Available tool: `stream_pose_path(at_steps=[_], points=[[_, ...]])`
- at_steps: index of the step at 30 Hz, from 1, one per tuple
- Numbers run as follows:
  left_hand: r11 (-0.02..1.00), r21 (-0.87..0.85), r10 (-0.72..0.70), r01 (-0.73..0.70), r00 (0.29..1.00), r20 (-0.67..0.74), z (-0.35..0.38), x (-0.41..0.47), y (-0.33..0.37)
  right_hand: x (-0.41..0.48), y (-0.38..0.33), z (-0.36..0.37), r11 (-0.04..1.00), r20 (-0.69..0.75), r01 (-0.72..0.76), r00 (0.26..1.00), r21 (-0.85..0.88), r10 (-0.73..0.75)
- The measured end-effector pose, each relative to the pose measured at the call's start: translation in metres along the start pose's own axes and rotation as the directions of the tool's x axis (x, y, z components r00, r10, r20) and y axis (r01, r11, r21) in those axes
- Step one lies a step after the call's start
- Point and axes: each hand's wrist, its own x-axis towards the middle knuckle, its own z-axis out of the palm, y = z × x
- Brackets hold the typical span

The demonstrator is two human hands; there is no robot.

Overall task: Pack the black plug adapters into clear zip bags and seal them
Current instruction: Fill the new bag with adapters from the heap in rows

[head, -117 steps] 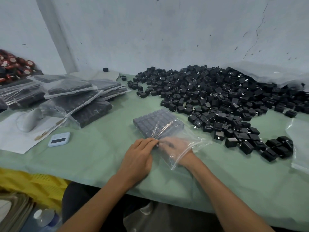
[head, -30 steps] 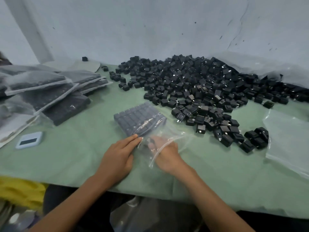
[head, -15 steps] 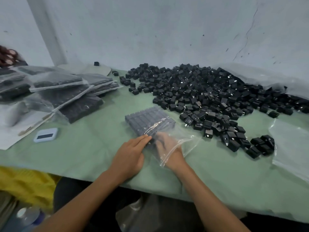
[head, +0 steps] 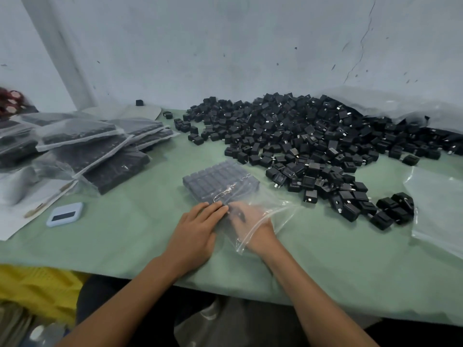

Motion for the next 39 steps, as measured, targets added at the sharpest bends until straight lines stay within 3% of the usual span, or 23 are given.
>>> stream_pose_path(at_steps=[4, 7, 12, 15, 19, 22, 24, 26, 34, 39], points=[[1.000, 0.019, 0.014, -0.015, 0.998, 0.057, 0.001, 0.007, 0.002, -0.003, 0.002, 0.003, 0.998, -0.066, -0.063, 0.996, 0.028, 0.065], [1.000, -0.002, 0.021, -0.021, 0.998, 0.058, 0.001, 0.008, 0.003, -0.002, 0.004, 0.004, 0.983, -0.020, -0.164, 0.986, 0.079, 0.166], [0.999, -0.042, 0.022, -0.021, 0.999, 0.032, 0.002, 0.008, 0.004, -0.009, 0.004, -0.003, 0.970, -0.002, -0.205, 0.978, 0.128, 0.207], [0.999, -0.051, 0.008, -0.007, 1.000, 0.020, 0.003, 0.007, 0.003, -0.015, -0.004, -0.014, 0.988, 0.032, -0.103, 0.995, 0.113, 0.100], [0.999, -0.045, 0.011, -0.010, 1.000, 0.016, 0.004, 0.007, 0.003, -0.050, 0.002, -0.041, 0.994, 0.043, 0.102, 0.994, -0.042, -0.100], [0.999, -0.052, 0.001, 0.000, 1.000, 0.012, 0.005, 0.007, 0.004, -0.071, 0.025, -0.071, 0.992, -0.152, -0.020, 0.988, -0.124, 0.001], [0.998, -0.057, -0.007, 0.008, 1.000, 0.013, 0.006, 0.008, 0.005, -0.065, 0.044, -0.093, 0.964, -0.365, -0.168, 0.927, -0.204, 0.084], [0.998, -0.055, -0.014, 0.015, 1.000, 0.020, 0.006, 0.007, 0.006, -0.049, 0.059, -0.107, 0.933, -0.465, -0.257, 0.878, -0.252, 0.117], [0.995, -0.094, -0.023, 0.026, 0.999, 0.032, 0.006, 0.006, 0.003, -0.018, 0.081, -0.102, 0.810, -0.264, -0.357, 0.930, -0.465, 0.258], [0.995, -0.100, -0.021, 0.023, 0.999, 0.028, 0.007, 0.006, 0.002, -0.023, 0.082, -0.101, 0.826, -0.375, -0.430, 0.880, -0.366, 0.292]])
